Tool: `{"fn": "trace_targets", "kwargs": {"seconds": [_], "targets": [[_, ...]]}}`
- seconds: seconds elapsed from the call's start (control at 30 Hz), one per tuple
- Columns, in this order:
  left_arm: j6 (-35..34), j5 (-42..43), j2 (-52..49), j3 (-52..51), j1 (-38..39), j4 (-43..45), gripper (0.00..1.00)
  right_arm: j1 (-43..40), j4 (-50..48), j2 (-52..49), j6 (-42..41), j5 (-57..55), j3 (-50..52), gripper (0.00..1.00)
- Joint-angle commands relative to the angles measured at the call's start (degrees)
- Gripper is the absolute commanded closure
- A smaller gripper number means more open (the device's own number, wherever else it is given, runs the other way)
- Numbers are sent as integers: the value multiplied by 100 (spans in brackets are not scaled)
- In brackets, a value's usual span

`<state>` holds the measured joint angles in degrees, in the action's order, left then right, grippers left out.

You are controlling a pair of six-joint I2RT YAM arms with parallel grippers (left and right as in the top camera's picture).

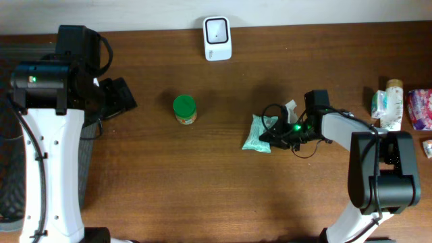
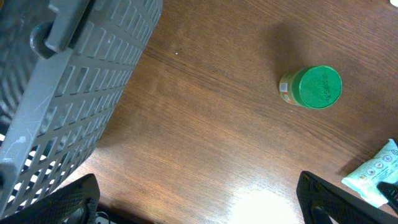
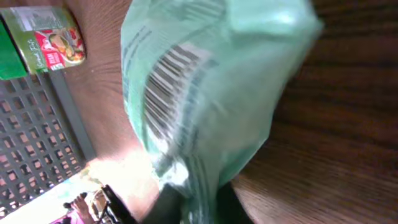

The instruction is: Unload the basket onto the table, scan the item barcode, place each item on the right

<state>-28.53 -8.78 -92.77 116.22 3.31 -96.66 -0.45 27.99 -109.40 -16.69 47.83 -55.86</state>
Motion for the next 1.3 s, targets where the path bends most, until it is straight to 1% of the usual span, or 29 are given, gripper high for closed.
{"fn": "trace_targets", "kwargs": {"seconds": [0.0, 0.03, 0.13, 0.23, 0.3, 0.4, 0.43, 0.47, 0.5, 0.53, 0.57, 0.6, 0.63, 0.67, 0.77, 0.8, 0.83, 0.9, 1.0, 1.03, 1.07, 1.17, 1.2, 1.27], "targets": [[-72, -2, 92, 61, -22, -4, 1, 81, 7, -151, -9, -378, 85, 96], [-72, 0, 92, 61, -22, -4, 1, 81, 11, -142, 57, -280, 35, 96], [-72, -2, 92, 61, -22, -4, 1, 83, 326, -37, 741, 205, -334, 96], [-72, -2, 92, 61, -22, -7, 1, 160, 1045, 70, 1873, 426, -852, 96], [-72, 0, 92, 61, -22, -7, 1, 404, 1735, 72, 2962, 345, -1239, 96], [-72, 0, 92, 61, -22, -4, 1, 894, 1958, 70, 2975, -752, -1338, 96], [-70, 0, 92, 61, -22, -4, 1, 955, 1958, 68, 2774, -1016, -1338, 94], [-72, 0, 92, 61, -22, -4, 1, 931, 1958, 68, 2201, -1172, -1338, 84], [-72, 0, 92, 61, -22, -4, 1, 855, 1963, 68, 1880, -1169, -1338, 75], [-70, -2, 92, 61, -22, -7, 1, 761, 1998, 68, 1598, -1137, -1338, 53], [-72, 0, 92, 61, -22, -7, 1, 702, 2070, 68, 1552, -984, -1338, 41], [-72, -2, 92, 61, -22, -4, 1, 664, 2142, 68, 1554, -702, -1338, 35], [-72, -2, 92, 61, -22, -4, 1, 643, 2225, 68, 1556, -358, -1338, 34], [-72, -2, 92, 61, -22, -7, 1, 647, 2264, 70, 1558, -26, -1338, 36], [-72, 0, 92, 61, -22, -4, 1, 726, 2302, 249, 1552, -229, -1340, 46], [-72, -2, 92, 61, -22, -4, 1, 833, 2302, 433, 1443, -450, -1351, 54], [-70, 0, 92, 61, -22, -7, 1, 949, 2295, 634, 1215, -855, -1394, 58], [-72, 0, 92, 61, -22, -7, 1, 1259, 2225, 935, 925, -1421, -1475, 76], [-72, -2, 92, 61, -22, -7, 1, 1777, 1615, 968, 490, -1480, -1478, 89], [-72, 0, 92, 61, -22, -7, 1, 1971, 1375, 927, 216, -1661, -1478, 91], [-72, 0, 92, 61, -22, -4, 1, 2197, 1150, 866, -201, -2083, -1478, 96], [-72, 0, 92, 61, -22, -4, 1, 2817, 887, 645, -1469, -3650, -1467, 96], [-72, -2, 92, 61, -22, -7, 1, 2957, 787, 577, -1694, -3866, -1464, 96], [-72, -2, 92, 61, -22, -4, 1, 3150, 540, 424, -1731, -4098, -1464, 96]]}}
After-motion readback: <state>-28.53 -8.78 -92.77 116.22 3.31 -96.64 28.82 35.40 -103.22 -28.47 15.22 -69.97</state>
